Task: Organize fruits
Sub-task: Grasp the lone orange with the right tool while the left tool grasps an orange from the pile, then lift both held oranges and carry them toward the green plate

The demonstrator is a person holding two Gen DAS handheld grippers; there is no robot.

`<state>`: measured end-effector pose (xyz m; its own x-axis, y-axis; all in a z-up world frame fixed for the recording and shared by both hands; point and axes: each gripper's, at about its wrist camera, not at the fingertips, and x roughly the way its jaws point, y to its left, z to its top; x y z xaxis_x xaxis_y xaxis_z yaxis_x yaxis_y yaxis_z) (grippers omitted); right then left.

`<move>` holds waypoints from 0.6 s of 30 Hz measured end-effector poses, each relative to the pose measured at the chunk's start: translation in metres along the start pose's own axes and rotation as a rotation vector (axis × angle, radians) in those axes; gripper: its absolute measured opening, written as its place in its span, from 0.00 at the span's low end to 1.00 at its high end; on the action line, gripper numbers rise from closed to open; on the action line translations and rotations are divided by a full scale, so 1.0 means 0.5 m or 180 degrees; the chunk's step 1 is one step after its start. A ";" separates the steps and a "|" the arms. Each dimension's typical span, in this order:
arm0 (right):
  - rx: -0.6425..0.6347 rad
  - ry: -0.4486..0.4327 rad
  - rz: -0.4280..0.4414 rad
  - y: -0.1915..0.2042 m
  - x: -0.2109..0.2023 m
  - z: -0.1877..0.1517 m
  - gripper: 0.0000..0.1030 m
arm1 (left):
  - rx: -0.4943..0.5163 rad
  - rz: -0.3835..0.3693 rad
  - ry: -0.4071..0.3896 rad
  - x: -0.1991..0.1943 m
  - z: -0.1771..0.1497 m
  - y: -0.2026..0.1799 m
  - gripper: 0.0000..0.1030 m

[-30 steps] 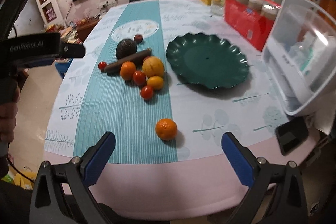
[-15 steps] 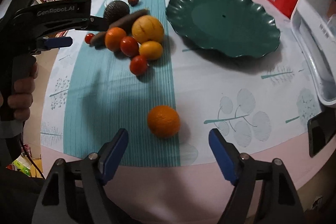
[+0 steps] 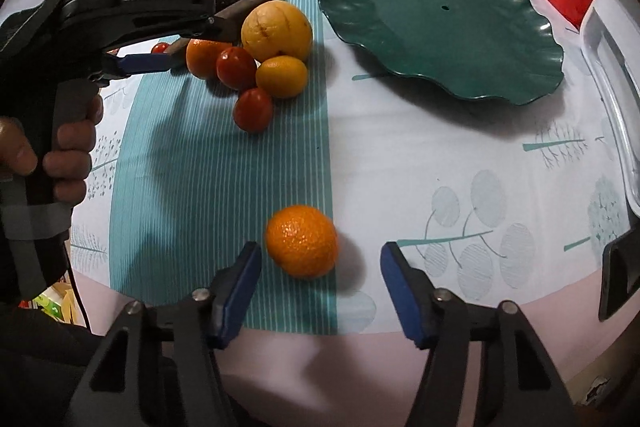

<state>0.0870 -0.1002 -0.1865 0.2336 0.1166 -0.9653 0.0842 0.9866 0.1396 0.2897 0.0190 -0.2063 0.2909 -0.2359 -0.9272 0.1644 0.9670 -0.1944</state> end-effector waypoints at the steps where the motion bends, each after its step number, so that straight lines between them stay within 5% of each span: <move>1: -0.0011 0.0004 0.0012 0.001 0.003 0.001 0.55 | -0.0022 -0.0003 -0.0034 -0.001 0.000 0.000 0.74; 5: -0.0041 0.0026 0.0070 0.007 0.013 0.009 0.49 | -0.0064 -0.0012 -0.0055 -0.001 -0.001 0.005 0.73; 8: -0.0075 0.0038 0.0088 0.012 0.019 0.016 0.42 | -0.0116 0.0024 -0.0056 -0.005 -0.003 0.010 0.62; 10: -0.0107 0.0075 0.0071 0.018 0.025 0.020 0.37 | -0.0114 -0.0148 0.0022 -0.001 -0.004 0.009 0.40; 18: -0.0043 0.0106 -0.0011 0.014 0.020 0.028 0.37 | -0.0140 -0.0172 0.0083 -0.006 -0.008 0.009 0.39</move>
<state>0.1034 -0.0938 -0.1921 0.2010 0.1169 -0.9726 0.0719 0.9884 0.1336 0.2860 0.0243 -0.2059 0.2580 -0.2858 -0.9229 0.1374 0.9564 -0.2578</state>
